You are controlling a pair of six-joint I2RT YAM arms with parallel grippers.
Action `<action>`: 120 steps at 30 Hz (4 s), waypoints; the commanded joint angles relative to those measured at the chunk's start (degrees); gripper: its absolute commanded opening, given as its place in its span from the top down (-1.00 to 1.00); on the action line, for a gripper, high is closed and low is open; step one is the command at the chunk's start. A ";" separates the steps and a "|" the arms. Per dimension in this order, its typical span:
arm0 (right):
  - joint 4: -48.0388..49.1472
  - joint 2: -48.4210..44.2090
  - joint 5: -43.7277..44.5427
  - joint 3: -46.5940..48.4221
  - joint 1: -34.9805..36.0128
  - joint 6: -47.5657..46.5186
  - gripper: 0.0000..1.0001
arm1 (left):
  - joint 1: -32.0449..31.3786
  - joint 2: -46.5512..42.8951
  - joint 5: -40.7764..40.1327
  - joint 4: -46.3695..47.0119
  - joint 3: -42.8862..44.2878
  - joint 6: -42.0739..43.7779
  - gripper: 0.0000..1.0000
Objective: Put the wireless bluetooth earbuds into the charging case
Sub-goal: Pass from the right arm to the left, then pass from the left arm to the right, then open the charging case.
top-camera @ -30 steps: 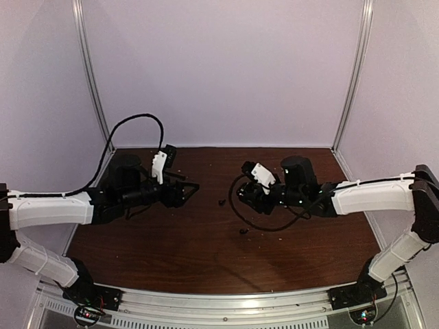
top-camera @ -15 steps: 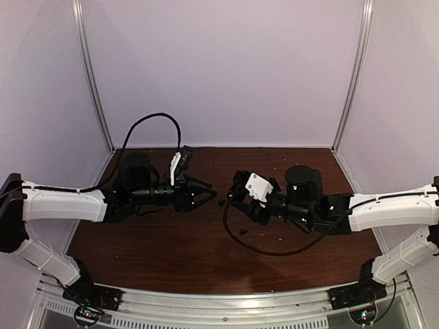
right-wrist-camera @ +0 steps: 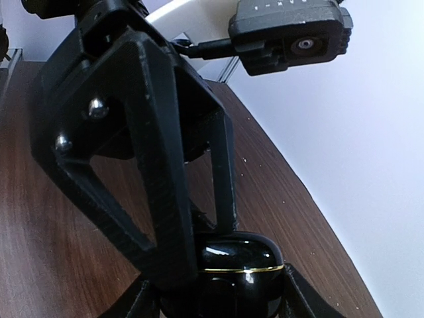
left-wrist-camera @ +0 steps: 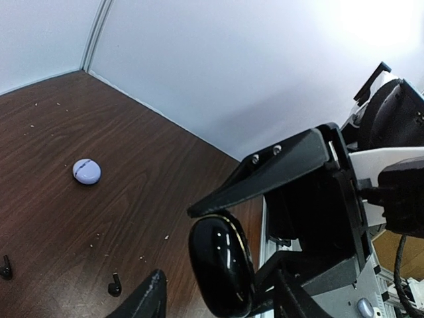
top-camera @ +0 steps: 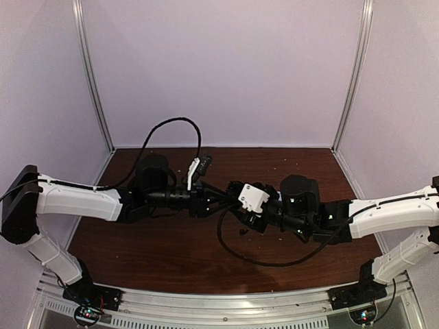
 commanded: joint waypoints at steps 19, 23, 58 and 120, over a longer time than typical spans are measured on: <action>2.60 -2.20 5.21 -1.45 1.50 -1.28 0.11 | -2.19 3.35 1.88 -1.32 4.66 1.27 0.44; 3.42 -3.66 5.29 -2.88 1.50 -0.81 -0.04 | -2.17 2.54 1.22 -2.78 4.92 2.80 0.58; -15.36 -17.75 -25.38 -2.12 0.63 15.08 -0.38 | -7.72 -10.73 4.64 -31.69 8.10 43.21 0.76; -6.77 -15.81 -26.69 -4.34 1.50 17.52 0.83 | -10.18 -10.91 -4.80 -24.74 6.60 39.40 0.33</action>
